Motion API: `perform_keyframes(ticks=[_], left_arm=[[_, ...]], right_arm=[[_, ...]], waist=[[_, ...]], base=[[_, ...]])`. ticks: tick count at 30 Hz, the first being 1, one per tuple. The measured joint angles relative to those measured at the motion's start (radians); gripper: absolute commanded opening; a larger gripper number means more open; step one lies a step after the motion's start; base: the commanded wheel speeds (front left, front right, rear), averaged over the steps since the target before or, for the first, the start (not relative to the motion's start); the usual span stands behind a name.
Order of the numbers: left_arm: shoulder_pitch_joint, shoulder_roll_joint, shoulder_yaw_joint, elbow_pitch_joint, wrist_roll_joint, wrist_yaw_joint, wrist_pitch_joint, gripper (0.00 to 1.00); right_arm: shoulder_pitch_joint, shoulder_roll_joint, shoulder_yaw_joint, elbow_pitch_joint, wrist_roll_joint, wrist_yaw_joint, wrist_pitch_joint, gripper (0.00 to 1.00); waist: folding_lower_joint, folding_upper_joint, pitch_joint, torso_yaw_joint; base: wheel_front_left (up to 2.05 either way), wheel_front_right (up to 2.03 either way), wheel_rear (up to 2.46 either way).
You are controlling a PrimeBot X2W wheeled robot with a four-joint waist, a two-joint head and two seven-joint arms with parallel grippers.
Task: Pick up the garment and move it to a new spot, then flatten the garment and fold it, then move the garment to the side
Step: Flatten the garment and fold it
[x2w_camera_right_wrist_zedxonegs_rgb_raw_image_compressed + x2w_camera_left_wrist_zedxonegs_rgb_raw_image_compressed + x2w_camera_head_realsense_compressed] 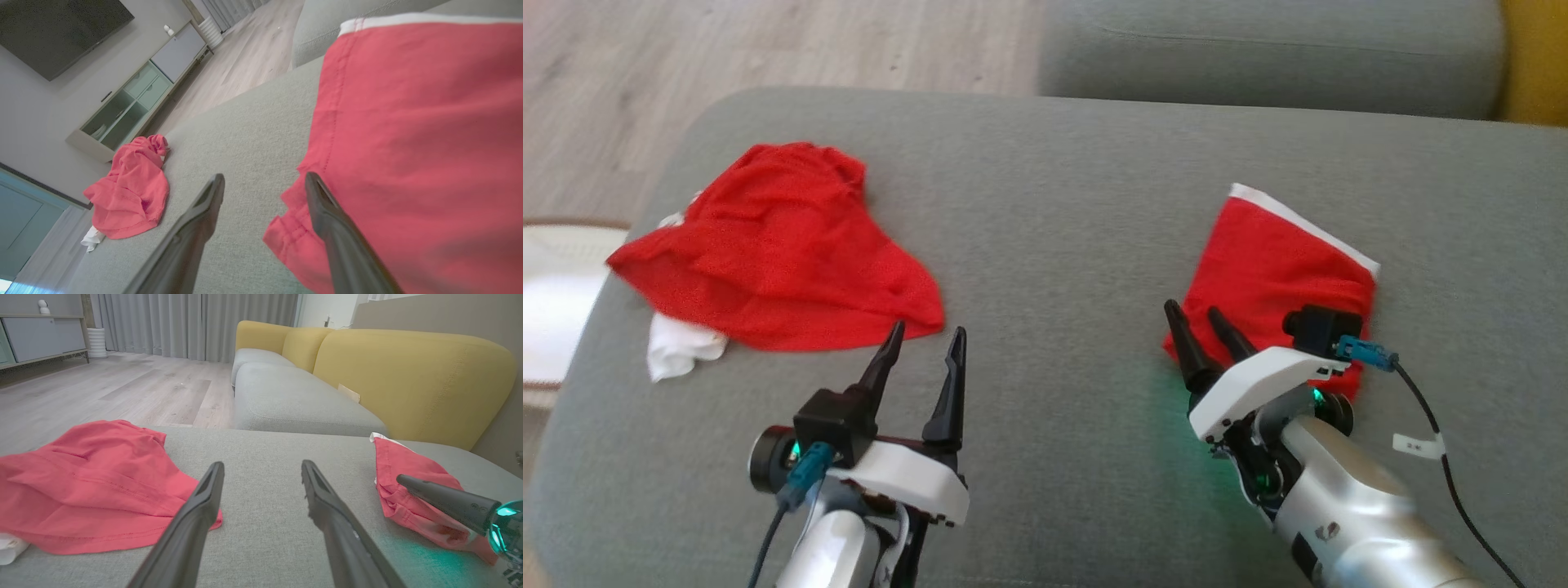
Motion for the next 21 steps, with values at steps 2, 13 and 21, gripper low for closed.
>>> perform_keyframes(ticks=[2,13,21], left_arm=[[0.000,0.000,0.005,-0.007,0.000,0.000,0.000,1.00],[0.000,0.000,0.053,-0.060,0.000,0.009,0.000,1.00],[0.007,0.000,0.070,-0.098,0.002,0.016,0.000,1.00]], right_arm=[[0.000,0.000,0.000,-0.001,-0.020,0.000,-0.020,1.00],[0.017,-0.084,-0.264,-0.166,-0.361,0.000,-0.048,1.00],[0.282,-0.030,-0.554,-0.429,-0.705,0.000,-0.049,1.00]], waist=[[0.0000,0.0000,-0.005,-0.021],[0.0000,0.0000,-0.019,-0.140],[0.0000,0.0000,-0.037,-0.201]], base=[[0.00,0.00,0.00],[0.00,0.00,0.00],[0.00,0.00,0.00]])
